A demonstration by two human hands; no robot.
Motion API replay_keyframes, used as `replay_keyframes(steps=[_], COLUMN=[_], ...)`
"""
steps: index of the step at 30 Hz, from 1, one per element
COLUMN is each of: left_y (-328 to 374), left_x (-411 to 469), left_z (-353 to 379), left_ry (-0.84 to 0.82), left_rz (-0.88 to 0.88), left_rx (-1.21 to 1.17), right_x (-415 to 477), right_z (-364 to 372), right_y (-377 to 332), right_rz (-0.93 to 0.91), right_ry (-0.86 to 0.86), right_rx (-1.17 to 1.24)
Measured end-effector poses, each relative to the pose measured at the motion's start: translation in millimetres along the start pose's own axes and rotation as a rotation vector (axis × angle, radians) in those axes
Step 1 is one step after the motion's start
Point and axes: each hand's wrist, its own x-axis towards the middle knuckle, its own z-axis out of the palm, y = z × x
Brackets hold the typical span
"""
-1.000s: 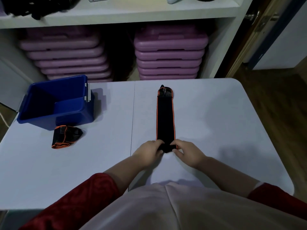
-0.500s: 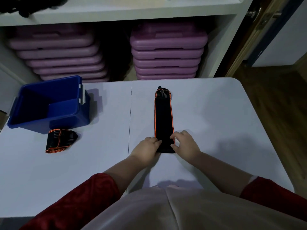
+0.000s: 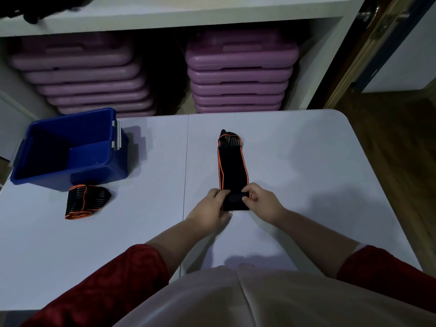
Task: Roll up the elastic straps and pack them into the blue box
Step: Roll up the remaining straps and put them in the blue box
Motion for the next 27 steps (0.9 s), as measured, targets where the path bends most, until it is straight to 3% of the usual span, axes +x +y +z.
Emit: replay_keyframes(steps=[7, 12, 16, 22, 27], left_y=[5.1, 0.0, -4.5, -3.9, -3.0], left_x=[6.5, 5.6, 3.0, 10.4, 30.1], left_z=[7.4, 16.0, 19.0, 8.3, -15.1], left_ry=[0.145, 0.166, 0.14, 0.069, -0.057], left_rz=[-0.139, -0.145, -0.07, 0.003, -0.015], left_rx=[-0.178, -0.165, -0.133, 0.135, 0.003], right_x=[18.3, 10.3, 7.8, 15.4, 17.3], right_z=[4.8, 7.7, 7.2, 8.3, -5.4], right_y=[-6.0, -3.1, -1.8, 1.1, 8.0], right_rz=[0.024, -0.03, -0.04, -0.119, -0.216], right_ry=[0.09, 0.099, 0.12, 0.128, -0.042], right_rx=[0.058, 0.095, 0.138, 0.013, -0.06])
